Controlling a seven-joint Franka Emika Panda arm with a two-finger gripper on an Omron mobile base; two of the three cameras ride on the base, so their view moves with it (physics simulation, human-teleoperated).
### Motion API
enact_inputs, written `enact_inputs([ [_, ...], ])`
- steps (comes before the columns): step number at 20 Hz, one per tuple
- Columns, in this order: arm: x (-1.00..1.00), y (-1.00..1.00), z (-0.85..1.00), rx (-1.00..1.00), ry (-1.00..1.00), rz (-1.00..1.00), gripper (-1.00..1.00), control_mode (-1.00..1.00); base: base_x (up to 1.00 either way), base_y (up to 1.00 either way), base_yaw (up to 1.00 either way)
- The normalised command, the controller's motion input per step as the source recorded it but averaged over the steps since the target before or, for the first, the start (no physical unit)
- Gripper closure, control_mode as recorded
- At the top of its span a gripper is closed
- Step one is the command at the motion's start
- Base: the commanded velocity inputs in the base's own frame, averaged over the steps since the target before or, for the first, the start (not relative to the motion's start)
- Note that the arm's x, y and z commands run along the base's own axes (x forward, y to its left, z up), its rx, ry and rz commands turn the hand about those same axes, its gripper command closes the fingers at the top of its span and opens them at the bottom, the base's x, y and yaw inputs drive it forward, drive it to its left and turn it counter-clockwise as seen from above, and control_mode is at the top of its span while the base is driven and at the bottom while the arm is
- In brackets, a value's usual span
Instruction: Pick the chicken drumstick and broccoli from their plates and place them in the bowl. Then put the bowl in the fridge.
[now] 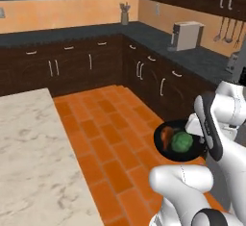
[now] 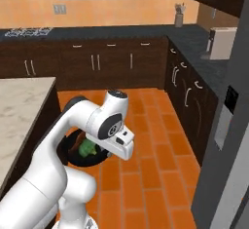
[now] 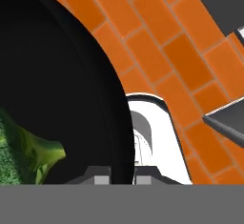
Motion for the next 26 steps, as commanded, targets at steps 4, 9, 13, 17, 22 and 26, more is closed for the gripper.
enact_inputs([
  [4, 0.00, 0.00, 0.00, 0.00, 0.00, 0.00, 1.00, 1.00, 1.00, 0.04, -0.06],
  [9, 0.00, 0.00, 0.00, 0.00, 0.00, 0.00, 1.00, 1.00, 0.87, 0.03, -0.56],
  [13, 0.00, 0.00, 0.00, 0.00, 0.00, 0.00, 1.00, 1.00, 0.38, 0.00, -0.76],
  [17, 0.00, 0.00, 0.00, 0.00, 0.00, 0.00, 1.00, 1.00, 0.28, 0.00, -0.81],
  [22, 0.00, 0.00, 0.00, 0.00, 0.00, 0.00, 1.00, 1.00, 0.47, 0.02, -0.75],
  [26, 0.00, 0.00, 0.00, 0.00, 0.00, 0.00, 1.00, 1.00, 0.45, 0.00, -0.76],
])
